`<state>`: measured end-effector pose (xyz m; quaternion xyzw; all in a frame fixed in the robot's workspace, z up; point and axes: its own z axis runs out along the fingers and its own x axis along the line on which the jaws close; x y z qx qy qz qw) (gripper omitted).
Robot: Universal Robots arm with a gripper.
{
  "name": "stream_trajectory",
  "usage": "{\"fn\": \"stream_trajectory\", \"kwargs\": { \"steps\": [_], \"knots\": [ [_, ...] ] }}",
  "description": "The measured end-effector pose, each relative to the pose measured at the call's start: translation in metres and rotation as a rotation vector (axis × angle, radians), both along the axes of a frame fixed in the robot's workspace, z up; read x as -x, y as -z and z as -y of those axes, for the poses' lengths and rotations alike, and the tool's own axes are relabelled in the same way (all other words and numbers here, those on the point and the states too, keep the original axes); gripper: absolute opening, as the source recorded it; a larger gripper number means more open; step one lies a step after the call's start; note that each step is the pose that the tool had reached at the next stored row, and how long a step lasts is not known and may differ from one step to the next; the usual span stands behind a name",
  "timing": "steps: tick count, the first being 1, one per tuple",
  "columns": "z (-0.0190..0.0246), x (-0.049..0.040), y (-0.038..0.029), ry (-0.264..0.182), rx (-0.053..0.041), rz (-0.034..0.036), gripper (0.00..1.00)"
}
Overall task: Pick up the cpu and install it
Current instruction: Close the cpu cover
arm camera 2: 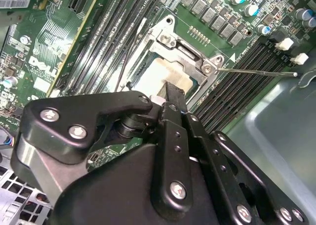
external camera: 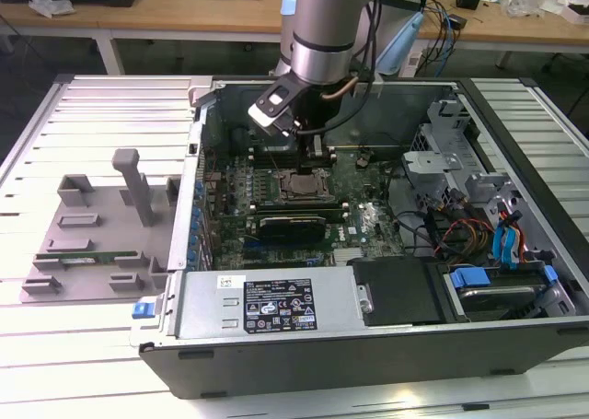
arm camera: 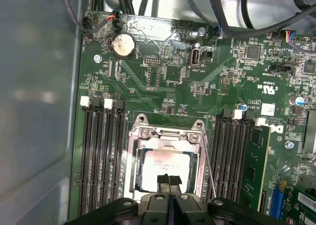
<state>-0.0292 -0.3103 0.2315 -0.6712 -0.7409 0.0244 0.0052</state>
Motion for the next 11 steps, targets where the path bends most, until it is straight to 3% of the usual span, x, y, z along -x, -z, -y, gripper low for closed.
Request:
{"fn": "stream_trajectory", "kwargs": {
  "steps": [11],
  "knots": [
    [0.0,0.0,-0.0106,0.0,-0.0001,0.0,0.11]
  ]
}}
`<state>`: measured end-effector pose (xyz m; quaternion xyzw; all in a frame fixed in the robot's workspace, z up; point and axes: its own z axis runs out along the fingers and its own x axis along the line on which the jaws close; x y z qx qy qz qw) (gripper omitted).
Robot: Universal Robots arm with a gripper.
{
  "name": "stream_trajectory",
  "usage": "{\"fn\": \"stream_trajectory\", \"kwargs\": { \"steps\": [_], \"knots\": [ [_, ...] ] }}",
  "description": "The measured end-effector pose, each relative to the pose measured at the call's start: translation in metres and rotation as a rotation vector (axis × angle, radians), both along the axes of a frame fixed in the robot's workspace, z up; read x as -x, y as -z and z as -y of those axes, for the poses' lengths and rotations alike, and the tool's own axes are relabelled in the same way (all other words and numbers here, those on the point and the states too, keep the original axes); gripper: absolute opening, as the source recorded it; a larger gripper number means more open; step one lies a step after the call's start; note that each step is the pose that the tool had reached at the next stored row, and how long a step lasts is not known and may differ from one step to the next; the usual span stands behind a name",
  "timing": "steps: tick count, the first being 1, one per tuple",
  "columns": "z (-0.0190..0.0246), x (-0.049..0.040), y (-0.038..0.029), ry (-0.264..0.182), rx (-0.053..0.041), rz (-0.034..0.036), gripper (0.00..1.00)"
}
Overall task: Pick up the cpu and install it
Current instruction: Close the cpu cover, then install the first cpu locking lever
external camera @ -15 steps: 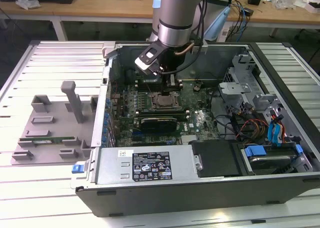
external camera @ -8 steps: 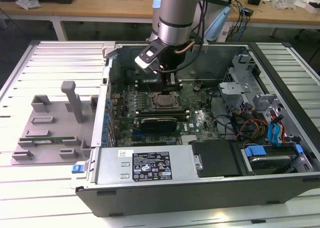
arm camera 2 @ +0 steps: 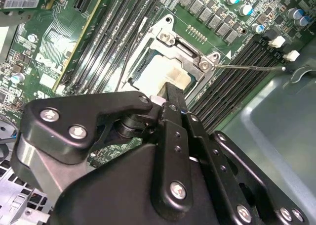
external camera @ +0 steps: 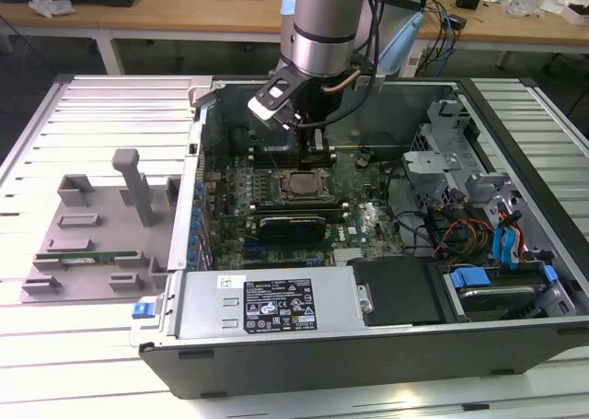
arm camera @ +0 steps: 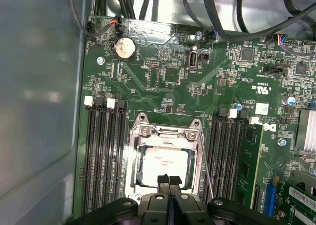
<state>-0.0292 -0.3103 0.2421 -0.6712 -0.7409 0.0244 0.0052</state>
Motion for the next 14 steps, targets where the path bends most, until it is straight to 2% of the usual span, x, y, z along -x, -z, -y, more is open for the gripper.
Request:
{"fn": "stream_trajectory", "kwargs": {
  "steps": [12,14],
  "knots": [
    [0.0,0.0,-0.0003,-0.001,0.0001,0.0,0.11],
    [0.0,0.0,-0.0003,-0.045,0.0001,0.0,0.11]
  ]
}}
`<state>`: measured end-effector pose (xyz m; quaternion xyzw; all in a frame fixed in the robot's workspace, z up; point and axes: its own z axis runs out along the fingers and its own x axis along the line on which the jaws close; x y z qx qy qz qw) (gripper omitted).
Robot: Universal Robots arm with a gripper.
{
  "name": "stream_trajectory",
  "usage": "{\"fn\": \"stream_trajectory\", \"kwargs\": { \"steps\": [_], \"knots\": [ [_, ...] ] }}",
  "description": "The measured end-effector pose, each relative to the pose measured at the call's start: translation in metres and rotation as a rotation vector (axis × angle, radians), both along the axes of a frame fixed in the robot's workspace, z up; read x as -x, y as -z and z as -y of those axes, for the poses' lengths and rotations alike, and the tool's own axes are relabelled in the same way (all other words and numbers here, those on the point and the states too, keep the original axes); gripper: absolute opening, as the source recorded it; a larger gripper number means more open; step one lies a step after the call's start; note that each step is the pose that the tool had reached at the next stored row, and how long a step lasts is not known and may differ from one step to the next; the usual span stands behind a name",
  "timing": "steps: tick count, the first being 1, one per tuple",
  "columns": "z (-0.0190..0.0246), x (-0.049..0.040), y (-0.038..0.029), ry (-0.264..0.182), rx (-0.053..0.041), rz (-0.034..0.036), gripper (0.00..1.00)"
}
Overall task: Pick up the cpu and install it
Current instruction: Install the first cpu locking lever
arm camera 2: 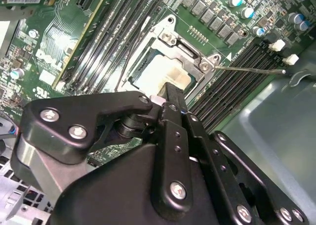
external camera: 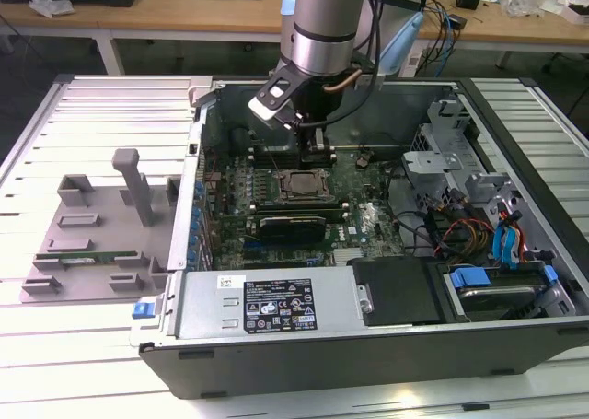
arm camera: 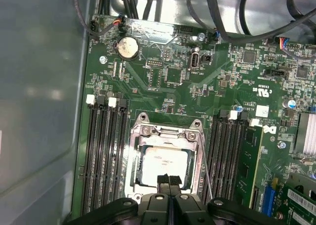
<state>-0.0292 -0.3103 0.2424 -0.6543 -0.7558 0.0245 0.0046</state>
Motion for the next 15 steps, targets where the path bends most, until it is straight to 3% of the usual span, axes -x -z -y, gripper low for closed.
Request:
{"fn": "stream_trajectory", "kwargs": {
  "steps": [15],
  "knots": [
    [0.0,0.0,0.0,-0.273,0.0,0.0,0.11]
  ]
}}
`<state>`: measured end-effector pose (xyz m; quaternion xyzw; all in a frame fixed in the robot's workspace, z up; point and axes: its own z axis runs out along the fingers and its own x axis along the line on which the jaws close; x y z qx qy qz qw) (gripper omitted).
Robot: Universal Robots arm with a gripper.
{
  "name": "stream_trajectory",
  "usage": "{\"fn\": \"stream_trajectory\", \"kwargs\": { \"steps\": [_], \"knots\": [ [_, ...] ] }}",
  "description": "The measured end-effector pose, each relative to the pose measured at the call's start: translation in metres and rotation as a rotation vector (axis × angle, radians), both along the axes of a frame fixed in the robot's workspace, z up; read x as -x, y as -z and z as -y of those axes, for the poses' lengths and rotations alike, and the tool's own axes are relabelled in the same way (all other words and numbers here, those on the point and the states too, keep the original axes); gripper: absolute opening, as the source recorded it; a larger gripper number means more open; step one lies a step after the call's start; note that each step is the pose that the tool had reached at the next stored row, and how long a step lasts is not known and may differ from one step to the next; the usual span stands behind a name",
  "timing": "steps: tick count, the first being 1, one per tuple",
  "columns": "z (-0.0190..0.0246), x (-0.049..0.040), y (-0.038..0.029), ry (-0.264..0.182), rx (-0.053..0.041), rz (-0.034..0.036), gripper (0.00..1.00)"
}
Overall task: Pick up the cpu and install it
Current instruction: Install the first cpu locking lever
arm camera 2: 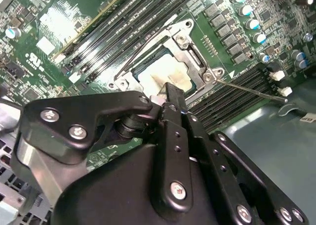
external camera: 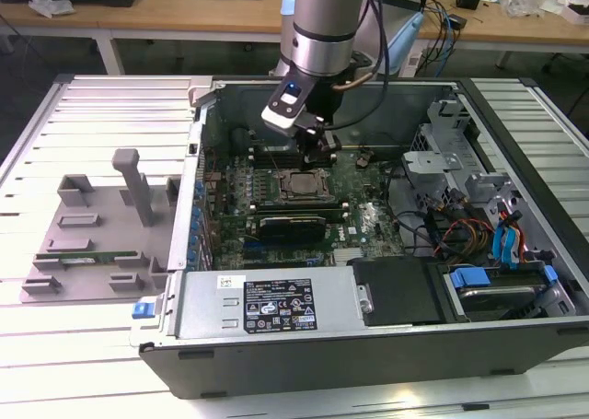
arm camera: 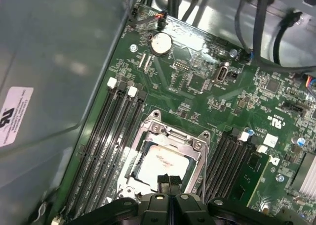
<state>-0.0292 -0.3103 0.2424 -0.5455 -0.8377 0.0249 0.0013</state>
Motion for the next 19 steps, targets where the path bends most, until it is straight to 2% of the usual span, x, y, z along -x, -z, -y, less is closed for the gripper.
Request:
{"fn": "stream_trajectory", "kwargs": {
  "steps": [5,13,19],
  "knots": [
    [0.0,0.0,0.0,-0.056,0.0,0.0,0.11],
    [0.0,0.0,0.0,-0.175,0.0,0.0,0.11],
    [0.0,0.0,0.0,-0.231,0.0,0.0,0.11]
  ]
}}
